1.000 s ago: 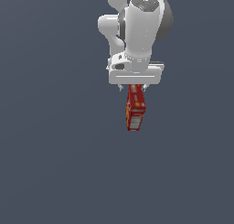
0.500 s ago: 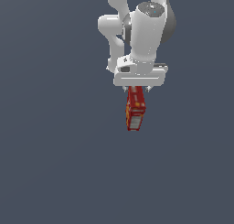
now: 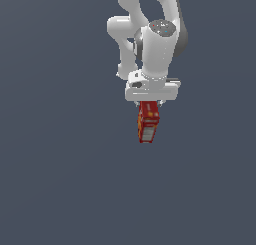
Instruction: Pick up the object and move it to a goal position.
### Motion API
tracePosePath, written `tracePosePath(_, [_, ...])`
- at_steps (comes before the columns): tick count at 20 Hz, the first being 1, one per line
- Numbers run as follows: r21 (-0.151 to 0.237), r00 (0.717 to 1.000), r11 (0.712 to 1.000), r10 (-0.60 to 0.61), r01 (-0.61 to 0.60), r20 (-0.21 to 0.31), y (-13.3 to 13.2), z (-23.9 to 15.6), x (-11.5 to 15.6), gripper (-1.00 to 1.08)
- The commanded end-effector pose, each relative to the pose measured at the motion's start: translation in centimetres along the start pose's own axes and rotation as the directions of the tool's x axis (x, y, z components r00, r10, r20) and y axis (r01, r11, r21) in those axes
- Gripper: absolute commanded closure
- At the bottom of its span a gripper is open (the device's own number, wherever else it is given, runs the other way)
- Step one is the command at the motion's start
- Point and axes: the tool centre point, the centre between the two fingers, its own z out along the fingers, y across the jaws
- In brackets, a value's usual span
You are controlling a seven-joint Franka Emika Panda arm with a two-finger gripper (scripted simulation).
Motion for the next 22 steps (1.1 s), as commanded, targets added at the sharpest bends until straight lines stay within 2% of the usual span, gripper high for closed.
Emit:
tracePosePath(1, [0.0,1.0,1.0,0.0,0.0,-0.001,-0.04,0.83,0.02,-0.92])
tracePosePath(5, [0.0,1.0,1.0,0.0,0.0,-0.001,-0.07,1.31,0.08,-0.92])
tracePosePath(6, [0.0,1.0,1.0,0.0,0.0,-0.001,-0.07,1.31,0.08,1.08])
tracePosePath(22, [0.0,1.0,1.0,0.0,0.0,-0.002,0.58,0.33,0.55,1.08])
